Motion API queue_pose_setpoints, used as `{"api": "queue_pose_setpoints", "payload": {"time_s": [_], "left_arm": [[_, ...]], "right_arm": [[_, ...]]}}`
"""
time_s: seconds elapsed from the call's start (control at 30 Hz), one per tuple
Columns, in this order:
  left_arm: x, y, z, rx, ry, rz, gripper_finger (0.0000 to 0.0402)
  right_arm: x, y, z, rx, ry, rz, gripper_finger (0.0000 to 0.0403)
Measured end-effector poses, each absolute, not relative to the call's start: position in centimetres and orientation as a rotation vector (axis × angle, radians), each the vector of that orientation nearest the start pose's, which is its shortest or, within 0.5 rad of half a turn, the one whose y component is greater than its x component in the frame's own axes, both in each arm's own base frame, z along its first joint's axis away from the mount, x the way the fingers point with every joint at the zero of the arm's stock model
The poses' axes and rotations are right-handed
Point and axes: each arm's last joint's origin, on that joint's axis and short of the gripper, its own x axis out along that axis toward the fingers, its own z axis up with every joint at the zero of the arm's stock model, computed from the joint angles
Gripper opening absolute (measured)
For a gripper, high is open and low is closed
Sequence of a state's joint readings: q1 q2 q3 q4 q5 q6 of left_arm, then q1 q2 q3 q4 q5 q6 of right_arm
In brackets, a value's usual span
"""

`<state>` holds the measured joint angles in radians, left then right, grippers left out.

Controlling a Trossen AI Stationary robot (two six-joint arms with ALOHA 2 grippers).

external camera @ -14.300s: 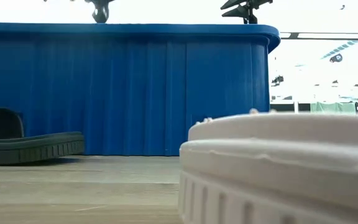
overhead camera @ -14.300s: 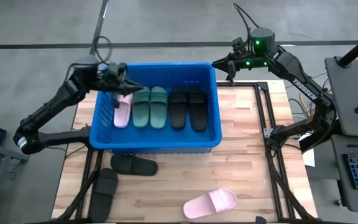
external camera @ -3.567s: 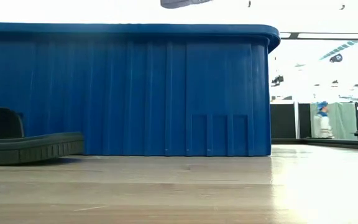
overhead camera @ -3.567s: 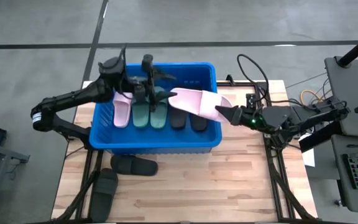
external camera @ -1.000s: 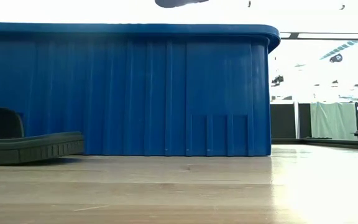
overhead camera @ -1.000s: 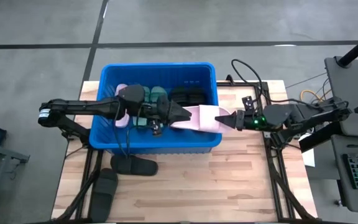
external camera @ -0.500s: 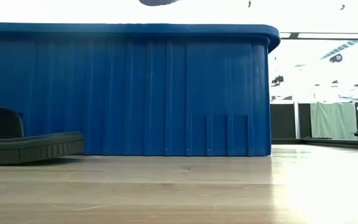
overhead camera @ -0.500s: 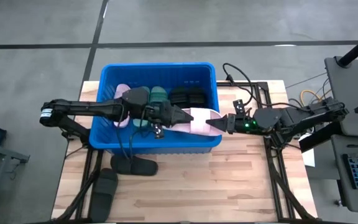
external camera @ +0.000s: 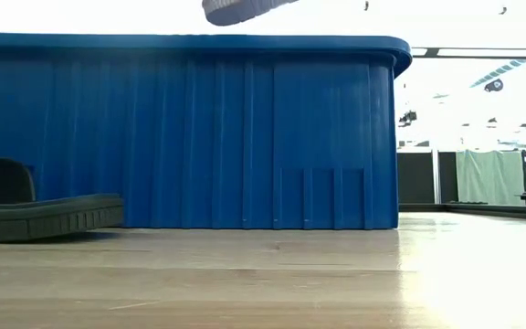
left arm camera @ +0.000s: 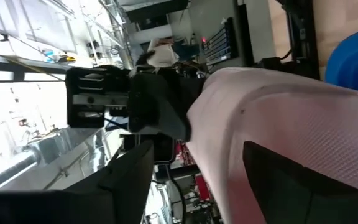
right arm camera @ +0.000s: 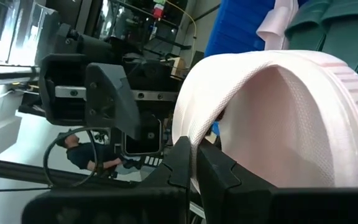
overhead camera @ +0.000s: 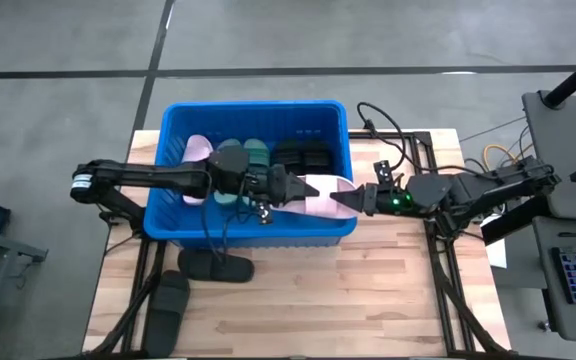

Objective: Pick and place slides into bin
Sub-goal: Put the pink slide into the blue bin

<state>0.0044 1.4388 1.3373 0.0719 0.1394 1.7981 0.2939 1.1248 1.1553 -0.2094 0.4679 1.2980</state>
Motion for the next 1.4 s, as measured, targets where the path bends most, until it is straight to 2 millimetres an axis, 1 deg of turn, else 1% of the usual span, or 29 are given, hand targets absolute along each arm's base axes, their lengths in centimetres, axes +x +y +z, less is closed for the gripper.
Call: {"api": "queue_pose_setpoints", "payload": {"time_s": [0.1,0.17,0.4,0.47,0.5,0.73,0.87,1.1,1.27,1.4], "left_arm": [[33.5,-0.3,39.7,1.794,-0.117,-0.102,0.0208],[33.7,-0.2,39.8,1.794,-0.124,-0.089,0.0180],[33.9,-0.1,39.9,1.793,-0.092,-0.036,0.0055],[33.9,-0.1,39.9,1.793,-0.075,-0.024,0.0022],[33.9,-0.1,39.9,1.793,-0.073,-0.023,0.0012],[33.9,0.0,39.8,1.789,-0.040,0.005,0.0002],[33.9,0.1,39.8,1.788,-0.007,0.034,0.0001],[33.2,0.2,40.4,1.773,0.006,0.062,0.0001],[32.5,0.4,41.2,1.637,0.024,0.114,0.0000],[32.1,0.6,41.5,1.618,0.075,0.182,0.0000]], "right_arm": [[23.4,5.7,39.3,1.224,0.026,-0.253,0.0008],[23.4,5.7,39.3,1.220,0.024,-0.254,0.0008],[23.4,5.7,39.4,1.209,0.011,-0.255,0.0008],[23.4,5.7,39.5,1.203,0.008,-0.256,0.0008],[23.4,5.7,39.5,1.199,0.006,-0.255,0.0008],[23.4,5.6,39.5,1.167,-0.011,-0.277,0.0009],[23.3,5.5,39.5,1.140,-0.027,-0.305,0.0022],[23.3,5.3,39.7,1.092,-0.050,-0.332,0.0079],[23.3,4.5,39.9,1.054,-0.066,-0.354,0.0127],[23.1,3.7,40.1,1.034,-0.087,-0.380,0.0156]]}}
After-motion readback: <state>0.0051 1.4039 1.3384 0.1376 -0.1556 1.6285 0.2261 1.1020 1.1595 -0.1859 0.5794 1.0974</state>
